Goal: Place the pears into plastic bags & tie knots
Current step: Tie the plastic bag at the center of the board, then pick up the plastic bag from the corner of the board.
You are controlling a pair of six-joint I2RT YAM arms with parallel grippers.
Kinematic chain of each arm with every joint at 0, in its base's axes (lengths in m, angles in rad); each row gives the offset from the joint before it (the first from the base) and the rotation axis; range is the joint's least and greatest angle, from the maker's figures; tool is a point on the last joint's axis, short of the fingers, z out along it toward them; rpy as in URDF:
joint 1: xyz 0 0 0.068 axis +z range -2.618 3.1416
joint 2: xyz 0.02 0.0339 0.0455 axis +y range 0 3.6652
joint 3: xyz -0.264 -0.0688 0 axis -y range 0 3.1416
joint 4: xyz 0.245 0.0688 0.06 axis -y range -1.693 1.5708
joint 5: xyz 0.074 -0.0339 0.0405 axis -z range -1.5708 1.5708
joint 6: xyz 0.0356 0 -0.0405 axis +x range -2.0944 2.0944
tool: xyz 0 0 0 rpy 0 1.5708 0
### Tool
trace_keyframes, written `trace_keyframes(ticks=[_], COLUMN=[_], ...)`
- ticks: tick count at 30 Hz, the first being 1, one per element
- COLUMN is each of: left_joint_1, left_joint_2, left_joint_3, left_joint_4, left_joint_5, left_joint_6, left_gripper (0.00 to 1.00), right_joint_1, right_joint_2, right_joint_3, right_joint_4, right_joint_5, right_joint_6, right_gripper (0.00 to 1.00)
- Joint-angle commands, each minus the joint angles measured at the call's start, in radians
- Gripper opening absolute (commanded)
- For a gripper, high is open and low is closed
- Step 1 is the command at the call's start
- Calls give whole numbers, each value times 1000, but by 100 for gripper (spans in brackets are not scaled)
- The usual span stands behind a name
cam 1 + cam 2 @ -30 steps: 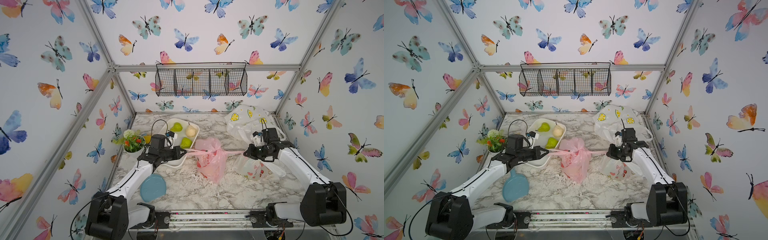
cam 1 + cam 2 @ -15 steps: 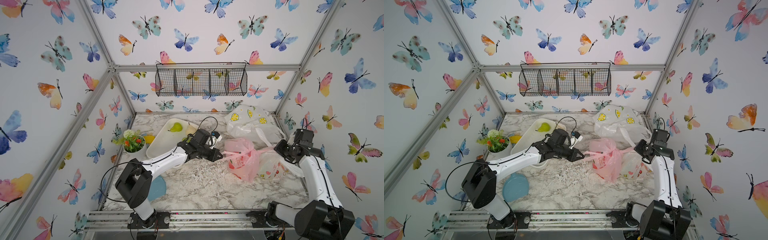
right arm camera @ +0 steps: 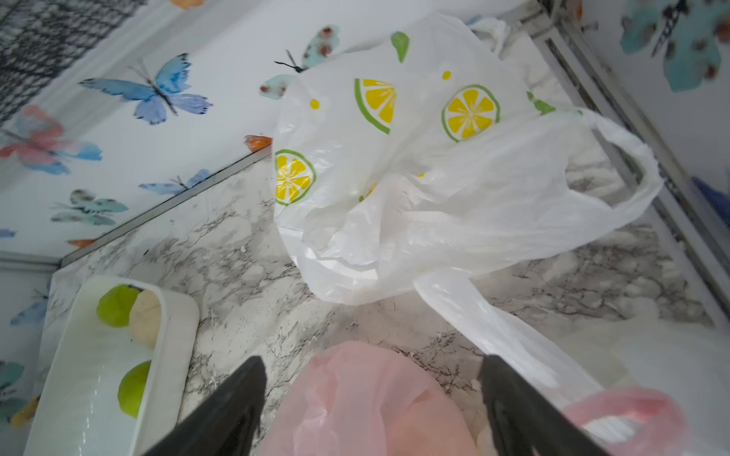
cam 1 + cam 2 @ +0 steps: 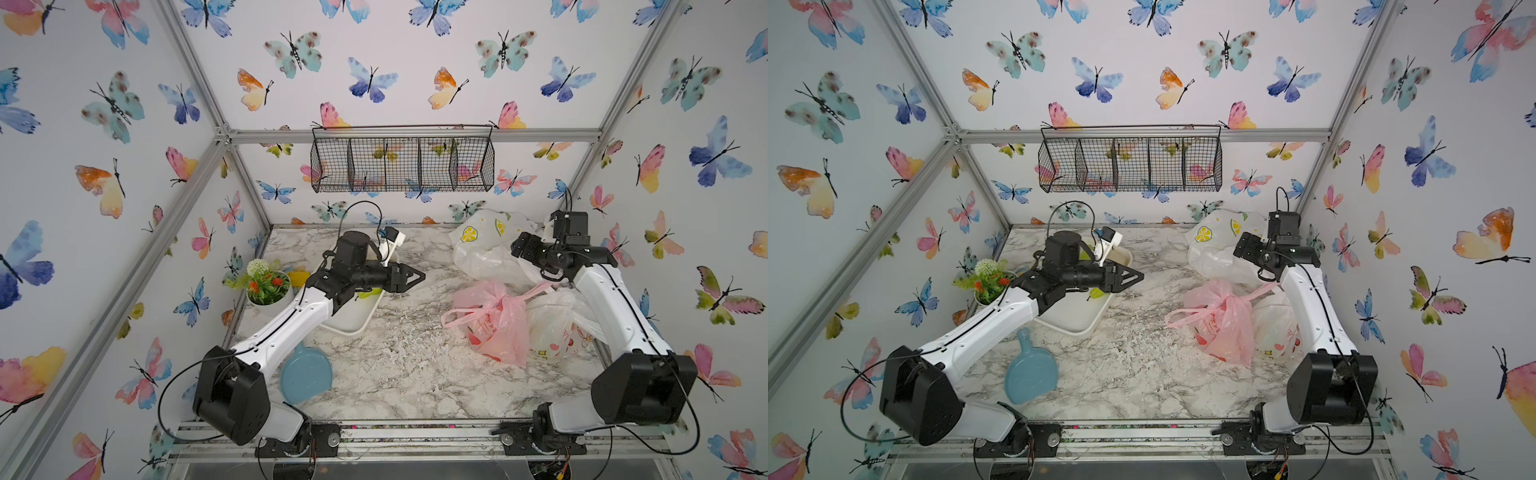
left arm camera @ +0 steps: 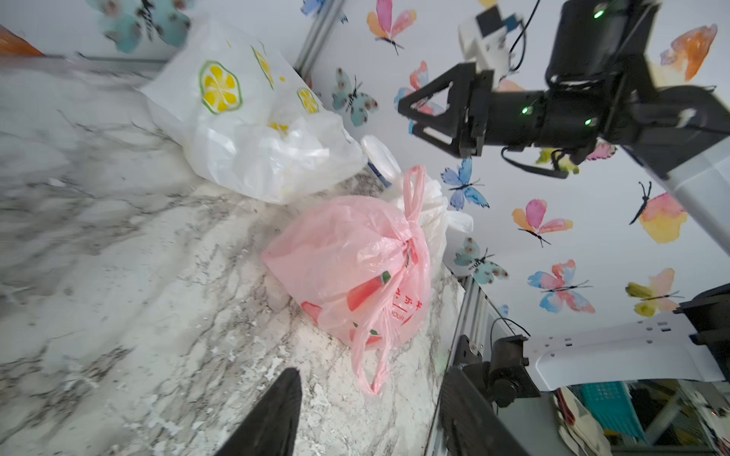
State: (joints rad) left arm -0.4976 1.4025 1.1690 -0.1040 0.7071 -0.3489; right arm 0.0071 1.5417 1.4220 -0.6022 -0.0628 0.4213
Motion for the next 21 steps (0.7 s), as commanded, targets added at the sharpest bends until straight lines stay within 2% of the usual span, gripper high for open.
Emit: trace_keyframes(ticks=[1, 4, 7, 9, 13, 15, 17, 18, 19, 21], left_joint_1=[41, 57, 80, 94, 103, 105, 105, 105, 105, 106], left_joint_2=[-38, -63, -82, -88, -95, -93, -91, -90, -89, -91], left_joint_3=[-23, -30, -51, -59, -75, -74, -73, -74, -73, -70], left_joint_4=[-55, -115, -114, -109, -85, -79, -77, -75, -73, -73], left_joint_5=[-117, -277, -335, -339, -318, -309, -307, -307, -306, -302], left_joint_6=[65, 135, 152, 145, 123, 112, 108, 107, 102, 96], left_gripper=[61, 63, 64, 64, 63, 63, 63, 63, 63, 62], right_joint_1=[-10, -29, -55, -62, -62, -62, -62, -61, -62, -65], right_joint_2=[177, 343, 538, 593, 611, 635, 666, 677, 685, 659], right_joint_3=[110, 201, 344, 319, 196, 190, 197, 198, 200, 192], right_joint_4=[47, 102, -15, 10, 149, 154, 150, 151, 149, 156], right_joint_5=[134, 152, 168, 131, 60, 23, -22, -31, -42, -69], right_joint_6=[18, 5, 20, 47, 96, 102, 100, 99, 97, 102], right_gripper=[95, 98, 98, 98, 95, 94, 87, 80, 71, 46])
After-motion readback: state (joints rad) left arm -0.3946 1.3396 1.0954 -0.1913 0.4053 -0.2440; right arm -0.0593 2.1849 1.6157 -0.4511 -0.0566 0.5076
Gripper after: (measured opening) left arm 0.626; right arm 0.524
